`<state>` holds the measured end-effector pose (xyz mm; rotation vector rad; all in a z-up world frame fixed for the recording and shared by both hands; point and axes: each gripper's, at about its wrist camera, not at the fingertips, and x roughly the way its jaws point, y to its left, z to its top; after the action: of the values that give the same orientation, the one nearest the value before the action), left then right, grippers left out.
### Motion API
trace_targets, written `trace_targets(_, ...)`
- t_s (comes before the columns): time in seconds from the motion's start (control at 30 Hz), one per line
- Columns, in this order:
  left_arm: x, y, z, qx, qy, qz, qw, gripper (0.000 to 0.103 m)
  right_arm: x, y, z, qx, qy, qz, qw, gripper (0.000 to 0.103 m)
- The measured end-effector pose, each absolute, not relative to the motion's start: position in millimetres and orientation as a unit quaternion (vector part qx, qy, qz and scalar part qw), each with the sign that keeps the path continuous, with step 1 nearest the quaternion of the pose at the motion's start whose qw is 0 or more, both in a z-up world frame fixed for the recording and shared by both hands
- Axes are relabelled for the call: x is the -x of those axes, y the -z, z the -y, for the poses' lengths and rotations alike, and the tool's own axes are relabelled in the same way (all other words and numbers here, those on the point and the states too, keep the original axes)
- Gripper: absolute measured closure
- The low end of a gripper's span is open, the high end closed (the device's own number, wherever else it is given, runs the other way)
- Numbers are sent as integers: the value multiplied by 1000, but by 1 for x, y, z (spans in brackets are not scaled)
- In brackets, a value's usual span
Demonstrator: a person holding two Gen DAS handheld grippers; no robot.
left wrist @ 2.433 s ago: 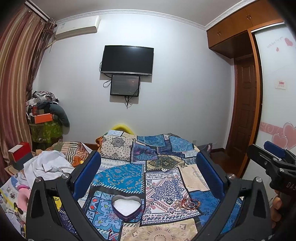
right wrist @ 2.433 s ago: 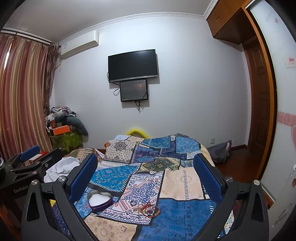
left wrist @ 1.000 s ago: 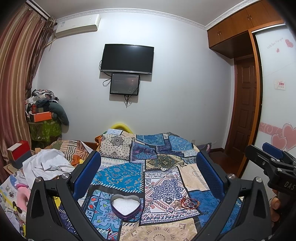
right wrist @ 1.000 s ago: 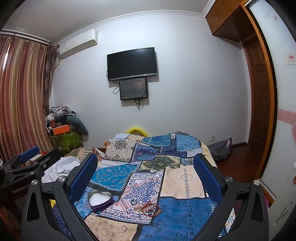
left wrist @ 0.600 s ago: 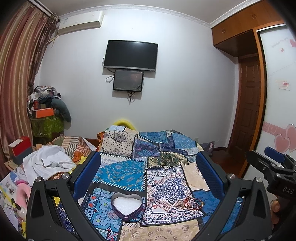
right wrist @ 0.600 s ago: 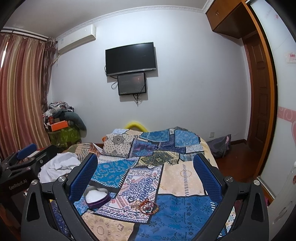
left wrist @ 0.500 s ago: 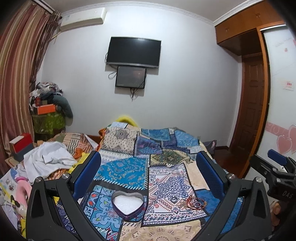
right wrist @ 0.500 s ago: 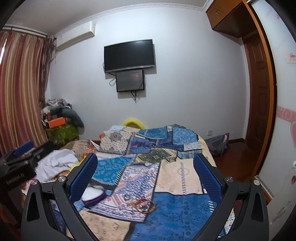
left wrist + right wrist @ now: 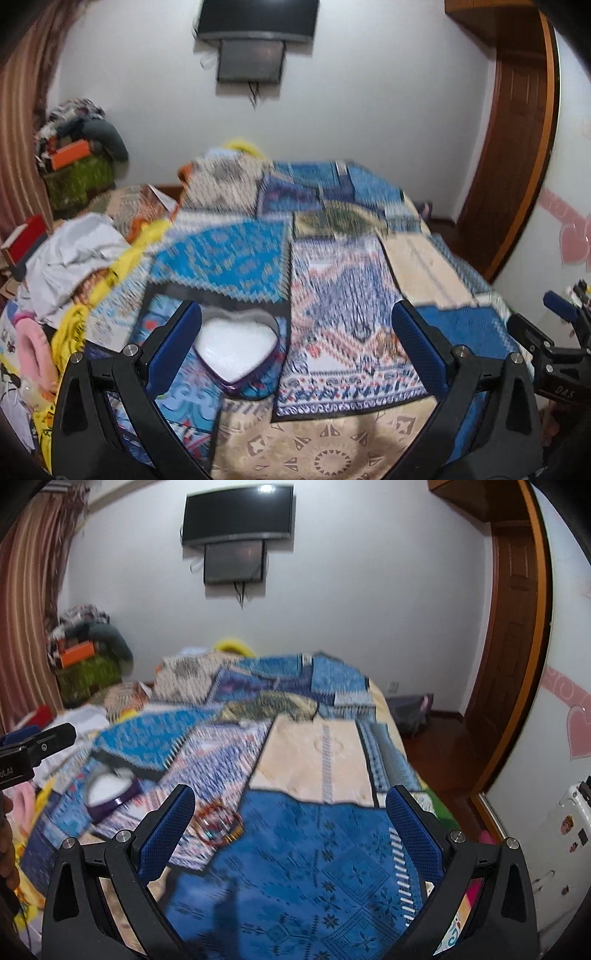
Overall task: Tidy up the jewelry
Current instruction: 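Lower both tools toward the jewelry pile on the patterned cloth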
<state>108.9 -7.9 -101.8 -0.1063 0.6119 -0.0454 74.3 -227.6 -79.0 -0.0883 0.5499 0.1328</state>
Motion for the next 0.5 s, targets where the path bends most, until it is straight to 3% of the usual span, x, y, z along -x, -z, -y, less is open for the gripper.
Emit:
trace_targets(0.2, -128, 136, 21, 47, 54, -353, 933, 1, -95, 107, 235, 32, -90, -333, 938, 1)
trace_targets(0.37, -142, 156, 34, 33, 79, -384, 919, 22, -103, 121, 230, 37, -110, -349, 930, 1)
trace_targets(0.5, -152, 164, 42, 28, 103, -395, 912, 39, -106, 120, 226, 32, -135, -347, 928, 11)
